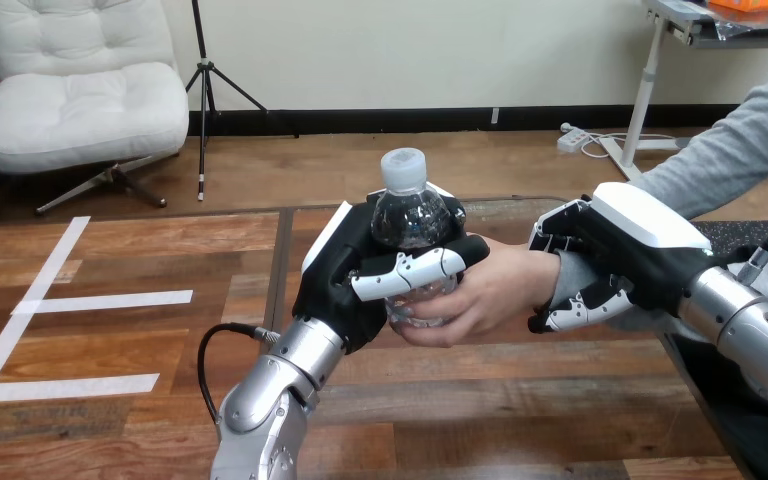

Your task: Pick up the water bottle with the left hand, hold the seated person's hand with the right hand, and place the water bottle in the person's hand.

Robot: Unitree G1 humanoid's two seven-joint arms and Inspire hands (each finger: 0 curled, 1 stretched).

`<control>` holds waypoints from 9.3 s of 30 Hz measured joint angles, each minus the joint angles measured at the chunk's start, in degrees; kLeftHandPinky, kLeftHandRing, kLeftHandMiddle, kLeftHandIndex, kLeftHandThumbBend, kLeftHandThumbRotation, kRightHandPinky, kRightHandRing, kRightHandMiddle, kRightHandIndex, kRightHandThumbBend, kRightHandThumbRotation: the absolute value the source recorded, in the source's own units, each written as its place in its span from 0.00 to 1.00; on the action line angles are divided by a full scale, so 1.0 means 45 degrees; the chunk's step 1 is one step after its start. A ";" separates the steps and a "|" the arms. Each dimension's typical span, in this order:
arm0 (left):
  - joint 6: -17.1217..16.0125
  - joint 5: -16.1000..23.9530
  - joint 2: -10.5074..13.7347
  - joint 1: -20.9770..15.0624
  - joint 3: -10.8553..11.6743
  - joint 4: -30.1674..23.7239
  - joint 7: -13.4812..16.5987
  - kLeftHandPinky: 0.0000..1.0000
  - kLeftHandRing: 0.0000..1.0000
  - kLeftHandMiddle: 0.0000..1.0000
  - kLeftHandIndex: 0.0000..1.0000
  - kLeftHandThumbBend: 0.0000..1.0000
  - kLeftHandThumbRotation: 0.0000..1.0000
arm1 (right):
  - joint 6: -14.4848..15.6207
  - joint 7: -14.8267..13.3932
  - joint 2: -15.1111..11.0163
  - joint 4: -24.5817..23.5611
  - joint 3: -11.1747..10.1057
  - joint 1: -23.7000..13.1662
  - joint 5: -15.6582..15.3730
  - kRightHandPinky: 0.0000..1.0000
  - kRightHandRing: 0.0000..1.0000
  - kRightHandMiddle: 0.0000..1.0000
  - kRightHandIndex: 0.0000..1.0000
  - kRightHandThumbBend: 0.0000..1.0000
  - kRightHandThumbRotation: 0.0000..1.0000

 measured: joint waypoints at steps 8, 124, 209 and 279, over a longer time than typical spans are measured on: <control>0.0000 0.0001 -0.0011 0.0022 -0.0013 0.0000 -0.0004 0.27 0.32 0.37 0.40 0.67 0.00 | 0.0000 0.0000 -0.0001 0.0000 0.0000 0.0000 0.0000 0.38 0.40 0.45 0.46 0.79 0.00; 0.1179 0.0995 0.1031 0.0217 -0.0412 -0.1267 -0.0106 0.61 0.75 0.80 0.80 0.94 0.75 | 0.0052 -0.0050 -0.0043 -0.0002 -0.0001 0.0197 -0.0064 0.37 0.39 0.44 0.45 0.79 0.00; 0.0722 -0.0998 0.2677 0.0621 0.1951 -0.1825 -0.0448 0.74 0.80 0.81 0.81 0.87 0.78 | 0.0069 -0.0049 -0.0093 -0.0002 -0.0001 0.0198 -0.0055 0.37 0.39 0.44 0.45 0.79 0.00; 0.0200 -0.1781 0.3211 0.1255 0.3218 -0.2125 -0.0340 0.72 0.75 0.77 0.72 0.81 0.75 | 0.1332 0.0605 -0.0241 -0.1317 0.0010 0.0369 -0.0424 0.66 0.76 0.78 0.80 1.00 0.78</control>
